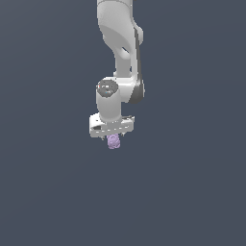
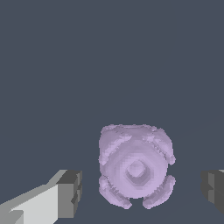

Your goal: Pick up the object and move it to a goal position.

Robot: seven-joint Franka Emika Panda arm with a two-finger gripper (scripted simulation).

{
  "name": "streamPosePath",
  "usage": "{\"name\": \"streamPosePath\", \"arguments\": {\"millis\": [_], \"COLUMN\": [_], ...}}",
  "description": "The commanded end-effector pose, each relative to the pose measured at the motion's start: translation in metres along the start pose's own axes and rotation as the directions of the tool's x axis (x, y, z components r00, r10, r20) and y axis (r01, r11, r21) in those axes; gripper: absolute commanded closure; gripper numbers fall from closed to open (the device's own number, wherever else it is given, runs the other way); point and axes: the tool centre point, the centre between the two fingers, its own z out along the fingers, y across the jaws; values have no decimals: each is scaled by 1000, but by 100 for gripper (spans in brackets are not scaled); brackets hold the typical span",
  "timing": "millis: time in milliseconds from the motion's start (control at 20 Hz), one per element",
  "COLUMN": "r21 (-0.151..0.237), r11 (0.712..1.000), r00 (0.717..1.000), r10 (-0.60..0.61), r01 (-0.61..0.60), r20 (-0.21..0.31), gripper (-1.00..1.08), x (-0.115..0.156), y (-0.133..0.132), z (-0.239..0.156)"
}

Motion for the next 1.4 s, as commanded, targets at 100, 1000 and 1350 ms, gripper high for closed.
{"name": "streamPosePath", "arguments": {"millis": [100, 1000, 1350], "r21": [0, 0, 0], "r11": [1000, 1000, 1000], "r00": [1000, 1000, 1000], "r10": [-2, -3, -3], "r01": [2, 3, 3], "r20": [1, 0, -1], "gripper": [-92, 108, 108], "x": [-1, -1, -2], "y": [0, 0, 1], "z": [20, 44, 37]}}
